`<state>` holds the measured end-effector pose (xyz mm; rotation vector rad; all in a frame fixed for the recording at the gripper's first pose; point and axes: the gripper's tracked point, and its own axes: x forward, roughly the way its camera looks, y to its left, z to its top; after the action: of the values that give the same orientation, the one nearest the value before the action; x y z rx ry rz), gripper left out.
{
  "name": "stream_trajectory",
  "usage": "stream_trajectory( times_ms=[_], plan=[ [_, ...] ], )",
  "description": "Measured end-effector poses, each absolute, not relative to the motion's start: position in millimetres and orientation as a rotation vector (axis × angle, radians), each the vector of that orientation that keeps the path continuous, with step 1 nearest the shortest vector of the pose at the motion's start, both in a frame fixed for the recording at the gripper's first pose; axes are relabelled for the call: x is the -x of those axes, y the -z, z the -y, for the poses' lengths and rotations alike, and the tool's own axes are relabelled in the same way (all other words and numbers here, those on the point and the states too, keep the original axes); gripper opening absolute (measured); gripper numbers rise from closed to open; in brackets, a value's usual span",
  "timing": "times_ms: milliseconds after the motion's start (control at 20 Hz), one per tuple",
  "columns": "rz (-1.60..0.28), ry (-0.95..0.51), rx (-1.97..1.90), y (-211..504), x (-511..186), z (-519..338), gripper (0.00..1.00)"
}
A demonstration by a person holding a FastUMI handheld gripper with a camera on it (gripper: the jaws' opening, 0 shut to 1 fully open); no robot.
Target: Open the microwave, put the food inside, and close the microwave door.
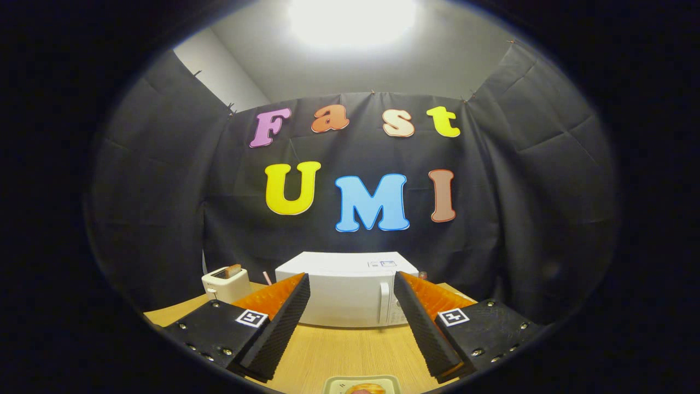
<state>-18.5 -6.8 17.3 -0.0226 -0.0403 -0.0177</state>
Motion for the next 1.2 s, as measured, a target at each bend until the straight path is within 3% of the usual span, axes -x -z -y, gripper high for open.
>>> stream_trajectory(
  times_ms=[450,1200],
  plan=[
    [-0.003,0.072,-0.003,4.6,-40.6,65.7,0.97],
    [-0.173,-0.004,-0.007,109.6,-180.7,88.8,0.98]
  ],
)
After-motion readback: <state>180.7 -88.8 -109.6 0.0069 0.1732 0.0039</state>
